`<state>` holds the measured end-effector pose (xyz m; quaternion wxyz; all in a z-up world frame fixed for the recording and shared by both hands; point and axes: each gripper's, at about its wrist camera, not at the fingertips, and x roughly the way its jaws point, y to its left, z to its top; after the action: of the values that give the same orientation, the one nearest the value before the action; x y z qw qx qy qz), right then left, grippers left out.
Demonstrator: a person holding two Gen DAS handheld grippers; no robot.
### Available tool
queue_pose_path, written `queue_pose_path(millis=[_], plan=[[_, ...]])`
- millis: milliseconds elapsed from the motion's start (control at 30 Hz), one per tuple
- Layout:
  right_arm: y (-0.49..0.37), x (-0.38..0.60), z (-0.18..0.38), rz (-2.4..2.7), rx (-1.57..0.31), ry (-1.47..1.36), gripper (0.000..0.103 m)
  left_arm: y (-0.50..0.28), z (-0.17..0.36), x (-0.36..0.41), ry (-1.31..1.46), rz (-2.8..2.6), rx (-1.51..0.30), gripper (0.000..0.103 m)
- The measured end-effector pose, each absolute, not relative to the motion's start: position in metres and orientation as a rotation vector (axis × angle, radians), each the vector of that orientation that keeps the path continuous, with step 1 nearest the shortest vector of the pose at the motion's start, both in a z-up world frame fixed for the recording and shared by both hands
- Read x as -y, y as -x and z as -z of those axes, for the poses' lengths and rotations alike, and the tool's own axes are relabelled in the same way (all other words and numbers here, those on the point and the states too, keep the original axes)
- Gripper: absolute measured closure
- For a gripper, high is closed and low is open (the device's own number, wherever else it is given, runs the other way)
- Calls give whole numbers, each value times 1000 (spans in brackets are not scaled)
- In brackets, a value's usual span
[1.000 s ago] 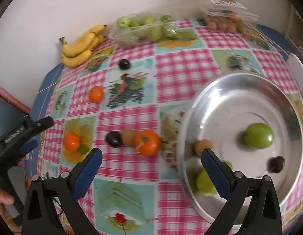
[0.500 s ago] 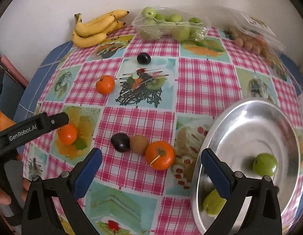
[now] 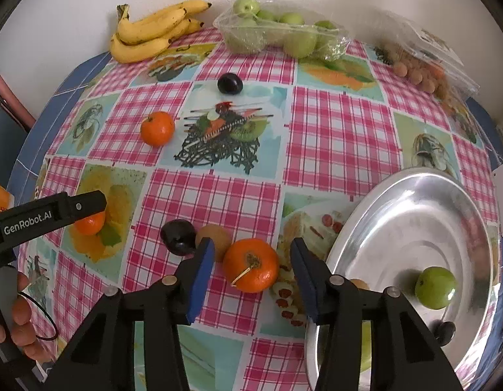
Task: Organize fruits
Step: 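Grasp the tangerine with the right tool while the left tool grasps another tangerine, then carry both tangerines in both tools over the steel bowl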
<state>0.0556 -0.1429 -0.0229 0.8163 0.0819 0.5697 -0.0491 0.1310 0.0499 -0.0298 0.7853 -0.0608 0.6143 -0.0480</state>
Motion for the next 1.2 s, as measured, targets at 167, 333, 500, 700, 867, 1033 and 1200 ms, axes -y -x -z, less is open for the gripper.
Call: queue_pose_path(millis=[167,333,500,700,867,1033,1200], plan=[[-54,142,23,94,-1220,-178,60,-130,32,-50,136,117,-1334,56],[-54,142,25,91,-1231,-187,62,-128,31,-50,135,124,-1328,60],[-53,145,25,93,-1234,-196,65,-128,26,-49,142,141,-1308,60],[-51,145,19,86,-1222,-206,66,-127,14,-48,158,156,-1273,60],[-46,149,-1,89,-1163,-229,66,-124,0,-46,165,167,-1238,60],[-40,153,-17,102,-1131,-250,66,-121,-14,-42,161,186,-1207,60],[-35,160,-26,120,-1112,-268,66,-117,-27,-35,159,207,-1181,60]])
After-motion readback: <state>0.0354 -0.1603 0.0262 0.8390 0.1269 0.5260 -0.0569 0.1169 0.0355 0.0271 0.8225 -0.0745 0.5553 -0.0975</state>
